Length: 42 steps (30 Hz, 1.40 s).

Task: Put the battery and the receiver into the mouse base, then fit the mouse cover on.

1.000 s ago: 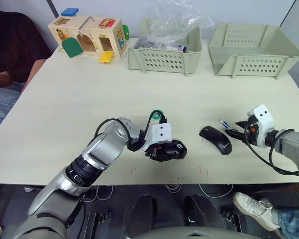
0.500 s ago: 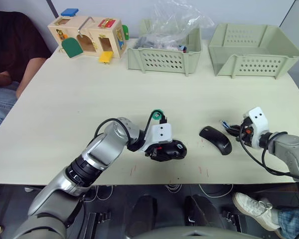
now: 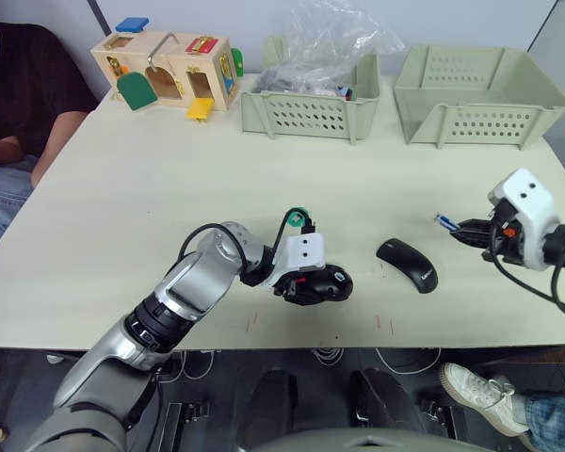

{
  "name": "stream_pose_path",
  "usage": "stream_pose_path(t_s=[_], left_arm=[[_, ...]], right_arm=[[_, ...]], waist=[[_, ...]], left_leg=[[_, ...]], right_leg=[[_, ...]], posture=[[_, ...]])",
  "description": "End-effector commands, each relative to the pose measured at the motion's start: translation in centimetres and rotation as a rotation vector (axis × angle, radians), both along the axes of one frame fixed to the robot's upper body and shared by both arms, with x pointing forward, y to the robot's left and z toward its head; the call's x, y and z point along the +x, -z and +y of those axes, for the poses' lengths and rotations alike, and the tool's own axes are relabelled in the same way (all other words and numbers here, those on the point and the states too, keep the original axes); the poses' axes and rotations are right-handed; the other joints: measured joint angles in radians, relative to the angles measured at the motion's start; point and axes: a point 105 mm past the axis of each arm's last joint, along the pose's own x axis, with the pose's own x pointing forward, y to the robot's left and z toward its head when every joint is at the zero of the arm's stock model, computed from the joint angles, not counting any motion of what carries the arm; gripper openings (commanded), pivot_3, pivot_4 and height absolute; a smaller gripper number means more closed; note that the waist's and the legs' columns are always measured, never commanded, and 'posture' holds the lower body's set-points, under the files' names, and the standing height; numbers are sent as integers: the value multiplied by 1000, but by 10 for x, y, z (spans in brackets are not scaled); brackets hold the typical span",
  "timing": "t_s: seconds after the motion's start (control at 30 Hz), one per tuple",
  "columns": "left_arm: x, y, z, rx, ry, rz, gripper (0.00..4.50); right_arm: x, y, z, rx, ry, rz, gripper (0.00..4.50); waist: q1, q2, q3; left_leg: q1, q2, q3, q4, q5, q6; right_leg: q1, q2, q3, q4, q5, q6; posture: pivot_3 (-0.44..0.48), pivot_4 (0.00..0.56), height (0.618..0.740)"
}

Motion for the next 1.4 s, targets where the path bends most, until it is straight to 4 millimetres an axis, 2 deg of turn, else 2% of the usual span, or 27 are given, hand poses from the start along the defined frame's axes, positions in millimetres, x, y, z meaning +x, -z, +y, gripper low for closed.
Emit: stream_pose_path(t_s=[0.03, 0.17, 0.3, 0.4, 0.5, 0.57, 1.03, 1.4], left_arm=[[-5, 23, 7, 73, -13, 68, 2895], [-7, 29, 11, 104, -17, 81, 2895], [-8, 32, 11, 108, -17, 87, 2895], [-10, 34, 12, 113, -18, 94, 2895], [-9, 35, 13, 117, -21, 93, 2895], [-10, 35, 12, 117, -20, 91, 2895], [-10, 34, 12, 117, -25, 87, 2895], [-11, 34, 11, 115, -29, 86, 2895]], right_arm=[[-23, -18, 27, 33, -140, 133, 69], [-32, -20, 41, 32, -185, 227, 69], [-32, -15, 63, 40, -258, 232, 69], [-41, 1, 83, -26, -349, 294, 69], [-33, 18, 100, 28, -337, 349, 69], [-30, 22, 107, 52, -325, 375, 69], [-29, 37, 127, 48, -251, 527, 69], [-17, 48, 134, 54, -128, 558, 69]], waist=[[0, 1, 0], [3, 1, 0], [0, 0, 0], [0, 0, -1], [-1, -1, -2], [0, -1, -2], [-2, -1, -2], [-1, -1, -2]], left_leg=[[0, 0, 0, 0, 0, 0], [-1, 0, -2, 0, 0, 0], [-2, 0, -2, 0, 0, 0], [-1, 0, -2, -1, 0, 0], [-1, 0, -3, -1, 0, 0], [-1, 0, -2, -1, 0, 0], [-2, 0, -3, -1, 0, 0], [-2, 0, -3, -2, 0, 1]], right_leg=[[0, 0, 0, 0, 0, 0], [0, -1, -1, -2, 1, -2], [0, -1, -1, -3, 1, -2], [0, -1, -1, -2, 1, -2], [0, -1, -2, -2, 1, -2], [0, -1, -2, -2, 2, -2], [0, -1, -2, -2, 2, -1], [0, -1, -2, -3, 2, -1]], posture=[[0, 150, 740], [0, 150, 740], [0, 150, 740], [0, 150, 740], [0, 150, 740], [0, 150, 740], [0, 150, 740], [0, 150, 740]])
